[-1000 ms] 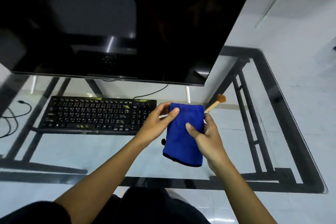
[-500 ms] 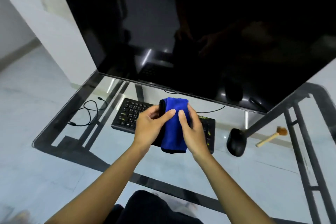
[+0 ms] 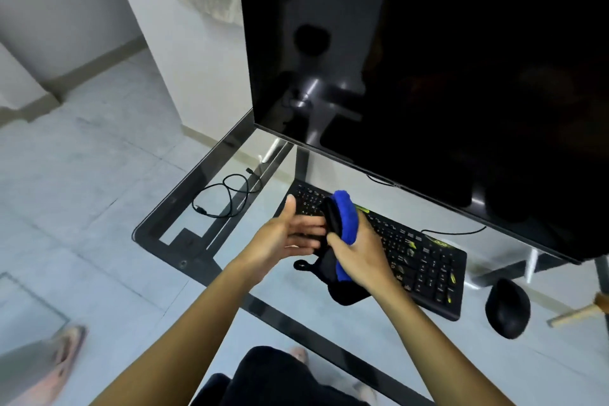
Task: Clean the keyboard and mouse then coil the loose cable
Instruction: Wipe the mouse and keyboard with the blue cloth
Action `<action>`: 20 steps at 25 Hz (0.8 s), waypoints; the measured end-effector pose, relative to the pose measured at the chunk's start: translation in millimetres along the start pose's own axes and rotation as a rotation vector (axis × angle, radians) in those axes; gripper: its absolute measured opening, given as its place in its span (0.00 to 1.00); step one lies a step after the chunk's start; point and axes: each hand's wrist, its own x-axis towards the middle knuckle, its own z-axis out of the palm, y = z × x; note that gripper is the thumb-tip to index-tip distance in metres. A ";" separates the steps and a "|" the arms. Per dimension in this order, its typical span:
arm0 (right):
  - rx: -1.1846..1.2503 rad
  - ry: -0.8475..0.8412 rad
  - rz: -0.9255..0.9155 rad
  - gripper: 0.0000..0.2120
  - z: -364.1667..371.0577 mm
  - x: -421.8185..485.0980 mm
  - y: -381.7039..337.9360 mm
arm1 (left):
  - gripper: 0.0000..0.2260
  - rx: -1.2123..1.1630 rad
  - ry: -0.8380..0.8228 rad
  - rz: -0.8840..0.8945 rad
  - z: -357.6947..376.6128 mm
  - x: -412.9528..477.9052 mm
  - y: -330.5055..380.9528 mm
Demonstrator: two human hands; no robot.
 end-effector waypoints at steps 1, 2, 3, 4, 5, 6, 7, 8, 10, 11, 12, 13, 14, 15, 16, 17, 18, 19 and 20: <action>-0.077 0.002 -0.006 0.28 3.1 6.1 0.1 | 0.20 0.090 0.098 0.038 -9.9 4.7 -3.5; -0.180 -0.004 -0.030 0.30 4.6 11.3 -0.2 | 0.14 0.209 0.227 0.087 -20.7 10.1 -8.7; -0.314 -0.017 -0.072 0.31 6.7 17.2 0.5 | 0.08 0.349 0.363 0.141 -31.6 15.9 -15.7; -0.463 -0.040 -0.125 0.32 9.1 23.5 -0.3 | 0.07 0.476 0.467 0.178 -41.2 19.9 -21.8; -0.593 -0.070 -0.180 0.34 12.5 31.4 -1.4 | 0.09 0.553 0.517 0.189 -49.8 24.2 -27.5; -0.689 -0.100 -0.236 0.35 16.0 39.7 -3.0 | 0.11 0.577 0.518 0.183 -56.0 28.9 -31.5; -0.754 -0.137 -0.287 0.35 21.6 49.0 -4.2 | 0.13 0.575 0.488 0.175 -61.4 34.8 -34.4; -0.793 -0.176 -0.327 0.35 26.8 57.6 -5.6 | 0.13 0.573 0.441 0.178 -65.2 41.2 -35.8; -0.828 -0.272 -0.359 0.35 39.3 71.5 -4.8 | 0.14 0.604 0.370 0.192 -72.1 52.0 -39.3; -0.840 -0.323 -0.353 0.35 45.2 74.4 -3.0 | 0.14 0.619 0.356 0.198 -74.5 55.4 -41.2; -0.851 -0.366 -0.342 0.35 49.7 73.9 -0.4 | 0.14 0.609 0.352 0.202 -76.1 57.6 -42.6; -0.860 -0.394 -0.339 0.36 52.6 71.7 2.6 | 0.15 0.577 0.351 0.196 -77.5 59.4 -43.2; -0.864 -0.411 -0.348 0.36 53.2 68.6 5.9 | 0.15 0.538 0.346 0.182 -78.6 60.4 -42.5; -0.870 -0.422 -0.372 0.37 51.1 64.8 9.5 | 0.15 0.503 0.339 0.168 -79.0 60.4 -40.3; -0.884 -0.435 -0.401 0.37 47.0 60.8 13.7 | 0.15 0.477 0.331 0.153 -79.3 60.2 -38.5; -0.906 -0.452 -0.429 0.38 41.5 58.5 18.3 | 0.14 0.466 0.327 0.142 -79.4 61.1 -37.3; -0.927 -0.468 -0.442 0.38 35.5 57.7 21.9 | 0.15 0.467 0.324 0.134 -79.6 62.0 -36.9; -0.943 -0.477 -0.434 0.38 30.5 58.6 24.5 | 0.15 0.470 0.325 0.129 -79.5 62.7 -37.1; -0.950 -0.471 -0.411 0.38 27.5 61.7 24.8 | 0.14 0.469 0.329 0.129 -79.7 63.3 -38.0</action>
